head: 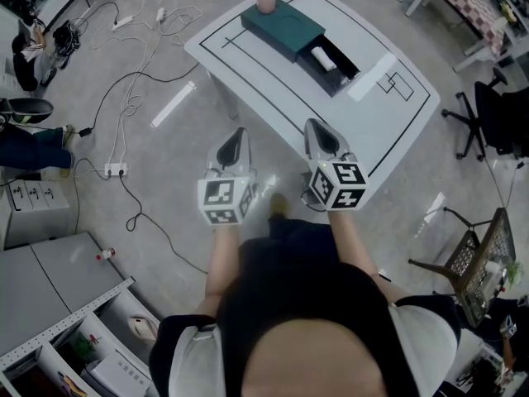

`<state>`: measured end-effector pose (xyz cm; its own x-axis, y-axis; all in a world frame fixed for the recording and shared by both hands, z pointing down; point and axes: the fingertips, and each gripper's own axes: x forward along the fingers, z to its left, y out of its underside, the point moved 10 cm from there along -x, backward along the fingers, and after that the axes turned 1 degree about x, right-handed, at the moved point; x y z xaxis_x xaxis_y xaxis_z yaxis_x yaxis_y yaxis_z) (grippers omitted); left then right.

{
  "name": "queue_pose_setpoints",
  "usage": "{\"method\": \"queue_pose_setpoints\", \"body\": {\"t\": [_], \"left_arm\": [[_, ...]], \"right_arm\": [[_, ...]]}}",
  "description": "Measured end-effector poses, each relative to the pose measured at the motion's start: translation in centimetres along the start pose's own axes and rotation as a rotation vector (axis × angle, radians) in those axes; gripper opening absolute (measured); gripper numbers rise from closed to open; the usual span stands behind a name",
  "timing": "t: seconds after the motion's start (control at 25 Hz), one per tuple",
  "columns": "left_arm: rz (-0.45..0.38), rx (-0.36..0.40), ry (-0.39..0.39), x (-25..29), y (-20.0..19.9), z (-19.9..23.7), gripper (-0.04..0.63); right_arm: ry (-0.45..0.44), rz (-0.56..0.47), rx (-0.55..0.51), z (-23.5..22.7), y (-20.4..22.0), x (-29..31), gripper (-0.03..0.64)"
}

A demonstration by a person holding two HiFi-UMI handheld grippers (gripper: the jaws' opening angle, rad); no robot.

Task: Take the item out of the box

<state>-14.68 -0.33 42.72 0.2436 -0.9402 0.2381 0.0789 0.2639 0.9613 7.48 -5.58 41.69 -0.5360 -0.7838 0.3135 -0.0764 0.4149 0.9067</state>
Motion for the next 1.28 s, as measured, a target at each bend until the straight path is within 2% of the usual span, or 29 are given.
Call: {"method": "queue_pose_setpoints", "body": {"t": [0.6, 1.28], "left_arm": [[-0.006, 0.025, 0.007, 3.6, -0.4, -0.1, 0.011], [-0.014, 0.027, 0.012, 2.1, -0.1, -1.4, 0.011]], "right_arm": [[-0.014, -0.008, 0.007, -2.4, -0.7, 2.8, 0.002], [-0.054, 0.011, -0.003, -1.6, -0.3, 2.2, 0.002]]}}
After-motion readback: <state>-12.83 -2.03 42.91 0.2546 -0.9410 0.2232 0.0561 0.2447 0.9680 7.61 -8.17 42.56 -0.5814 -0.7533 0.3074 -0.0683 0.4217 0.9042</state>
